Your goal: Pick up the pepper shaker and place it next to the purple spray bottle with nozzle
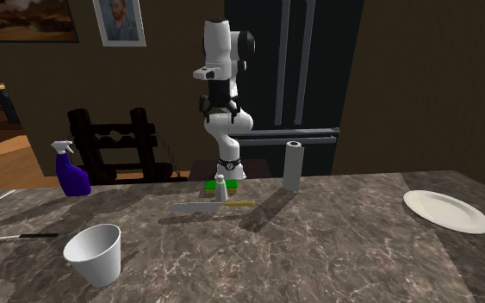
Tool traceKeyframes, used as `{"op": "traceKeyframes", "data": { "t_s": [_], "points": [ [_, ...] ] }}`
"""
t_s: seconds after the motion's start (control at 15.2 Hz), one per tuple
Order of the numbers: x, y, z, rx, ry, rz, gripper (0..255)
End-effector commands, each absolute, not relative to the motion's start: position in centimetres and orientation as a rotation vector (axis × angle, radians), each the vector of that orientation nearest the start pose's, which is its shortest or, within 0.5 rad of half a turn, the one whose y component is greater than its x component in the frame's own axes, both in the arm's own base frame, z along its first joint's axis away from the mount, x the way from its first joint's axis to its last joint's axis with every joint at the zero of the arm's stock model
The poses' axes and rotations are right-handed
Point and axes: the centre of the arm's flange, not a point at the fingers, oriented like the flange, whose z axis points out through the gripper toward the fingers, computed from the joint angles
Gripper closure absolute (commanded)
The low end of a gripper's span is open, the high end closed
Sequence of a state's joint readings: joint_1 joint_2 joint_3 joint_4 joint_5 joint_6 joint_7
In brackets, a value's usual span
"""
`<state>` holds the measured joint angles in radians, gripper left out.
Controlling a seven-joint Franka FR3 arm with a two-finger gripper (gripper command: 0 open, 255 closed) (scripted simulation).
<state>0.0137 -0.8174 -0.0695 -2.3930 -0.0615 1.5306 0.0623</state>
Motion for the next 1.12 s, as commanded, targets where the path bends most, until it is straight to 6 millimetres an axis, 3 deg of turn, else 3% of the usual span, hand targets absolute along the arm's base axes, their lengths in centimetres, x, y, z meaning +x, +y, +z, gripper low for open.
{"op": "traceKeyframes", "data": {
  "t_s": [0.0,1.06],
  "points": [
    [29.3,-2.9,57.8,-3.149,0.151,0.073,0],
    [37.6,-3.5,38.7,-3.112,0.571,0.143,0]
  ]
}}
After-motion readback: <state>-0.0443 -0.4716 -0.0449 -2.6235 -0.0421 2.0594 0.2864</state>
